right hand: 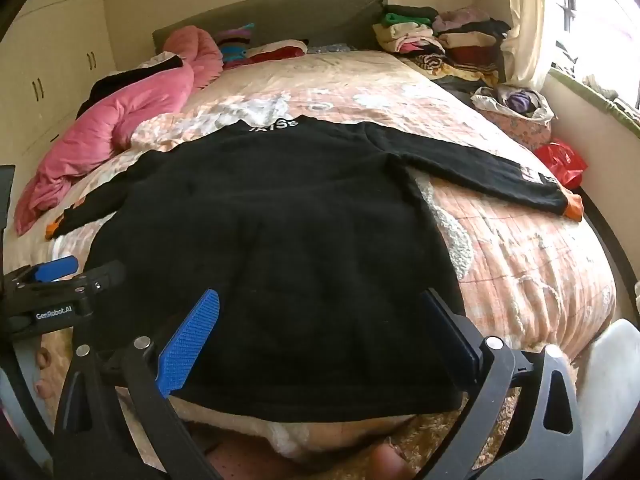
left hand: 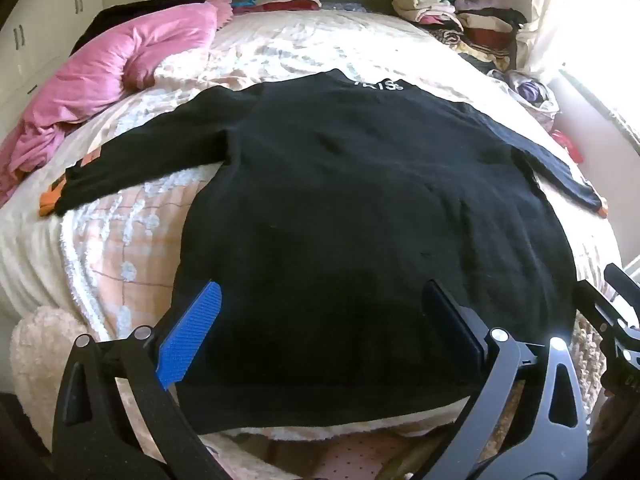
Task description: Fold small clothes
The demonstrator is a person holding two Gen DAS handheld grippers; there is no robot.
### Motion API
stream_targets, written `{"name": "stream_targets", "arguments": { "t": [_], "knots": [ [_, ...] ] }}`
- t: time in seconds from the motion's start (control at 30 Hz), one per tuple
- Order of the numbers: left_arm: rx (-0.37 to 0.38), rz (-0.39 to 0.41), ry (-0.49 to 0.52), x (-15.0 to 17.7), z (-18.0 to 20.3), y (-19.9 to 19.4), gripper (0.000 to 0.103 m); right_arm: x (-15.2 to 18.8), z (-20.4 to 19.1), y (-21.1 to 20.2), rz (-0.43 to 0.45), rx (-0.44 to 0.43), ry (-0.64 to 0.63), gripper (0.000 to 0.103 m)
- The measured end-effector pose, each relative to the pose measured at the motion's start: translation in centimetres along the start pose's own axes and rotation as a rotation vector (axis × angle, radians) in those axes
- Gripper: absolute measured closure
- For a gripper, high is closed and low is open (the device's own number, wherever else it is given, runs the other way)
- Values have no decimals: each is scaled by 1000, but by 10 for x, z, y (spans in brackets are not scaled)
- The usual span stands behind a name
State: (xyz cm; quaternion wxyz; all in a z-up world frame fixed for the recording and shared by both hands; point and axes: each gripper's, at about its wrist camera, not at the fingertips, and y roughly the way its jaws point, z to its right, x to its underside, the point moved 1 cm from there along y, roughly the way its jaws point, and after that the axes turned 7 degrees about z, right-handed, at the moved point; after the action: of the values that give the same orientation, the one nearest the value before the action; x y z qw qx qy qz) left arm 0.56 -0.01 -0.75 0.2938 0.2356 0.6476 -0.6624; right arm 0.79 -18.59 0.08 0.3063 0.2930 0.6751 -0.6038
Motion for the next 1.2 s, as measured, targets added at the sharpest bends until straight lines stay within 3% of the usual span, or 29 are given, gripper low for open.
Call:
{"name": "stream_targets", "arguments": {
  "t": [1.2],
  "knots": [
    [1, -4, 0, 0, 0, 0, 9, 1, -5, -4, 1, -1, -30, 4]
  ]
}}
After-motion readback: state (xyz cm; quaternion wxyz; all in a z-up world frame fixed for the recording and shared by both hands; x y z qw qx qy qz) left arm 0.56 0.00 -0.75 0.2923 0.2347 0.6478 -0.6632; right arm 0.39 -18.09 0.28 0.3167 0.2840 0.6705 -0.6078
